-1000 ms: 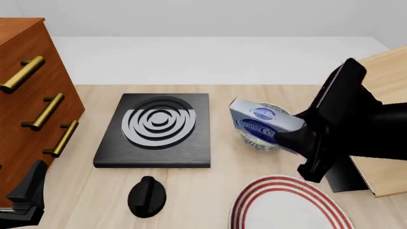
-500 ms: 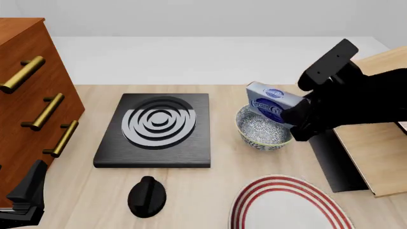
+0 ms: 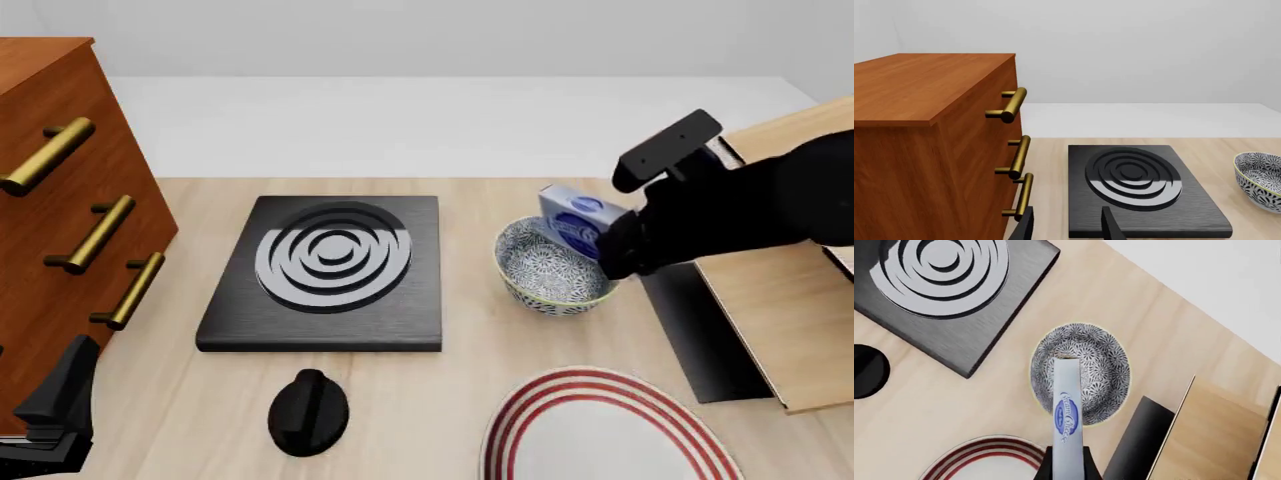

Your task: Pick up the cream cheese and put it in the bowl.

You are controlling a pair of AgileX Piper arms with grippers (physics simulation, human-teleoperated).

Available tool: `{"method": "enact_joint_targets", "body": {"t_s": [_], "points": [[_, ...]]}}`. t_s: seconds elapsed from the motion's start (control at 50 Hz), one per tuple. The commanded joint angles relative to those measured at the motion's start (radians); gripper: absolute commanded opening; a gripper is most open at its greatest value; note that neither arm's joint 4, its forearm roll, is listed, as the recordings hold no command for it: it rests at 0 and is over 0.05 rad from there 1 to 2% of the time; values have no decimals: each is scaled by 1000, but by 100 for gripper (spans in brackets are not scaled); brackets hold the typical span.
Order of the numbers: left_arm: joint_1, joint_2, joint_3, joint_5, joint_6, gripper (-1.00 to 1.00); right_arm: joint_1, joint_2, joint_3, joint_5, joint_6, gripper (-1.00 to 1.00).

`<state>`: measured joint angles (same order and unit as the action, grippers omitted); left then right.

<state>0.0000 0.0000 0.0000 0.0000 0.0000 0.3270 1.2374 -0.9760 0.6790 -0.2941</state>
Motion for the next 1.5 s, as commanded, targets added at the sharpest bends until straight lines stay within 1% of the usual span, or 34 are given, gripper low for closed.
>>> {"method": "enact_joint_targets", "body": {"t_s": [0.02, 0.26, 0.42, 0.56, 0.6, 0.62, 0.8, 0.96, 1.0, 1.16, 1.24, 1.5], "points": [[0, 0, 0, 0, 0, 100, -55, 62, 20, -62, 5, -100], [0, 0, 0, 0, 0, 100, -67, 123, 32, -119, 13, -100], [0, 0, 0, 0, 0, 100, -61, 171, 44, -170, 39, -100], [0, 0, 0, 0, 0, 100, -55, 209, 49, -204, 46, -100], [0, 0, 0, 0, 0, 100, -46, 218, 52, -214, 59, -100], [0, 0, 0, 0, 0, 100, -52, 226, 52, -221, 55, -100], [0, 0, 0, 0, 0, 100, -50, 265, 58, -258, 73, -100], [0, 0, 0, 0, 0, 100, -51, 288, 58, -277, 79, -100], [0, 0, 0, 0, 0, 100, -37, 286, 61, -278, 90, -100], [0, 0, 0, 0, 0, 100, -55, 302, 55, -286, 83, -100], [0, 0, 0, 0, 0, 100, -45, 307, 62, -295, 93, -100], [0, 0, 0, 0, 0, 100, -33, 310, 71, -307, 101, -100]]}}
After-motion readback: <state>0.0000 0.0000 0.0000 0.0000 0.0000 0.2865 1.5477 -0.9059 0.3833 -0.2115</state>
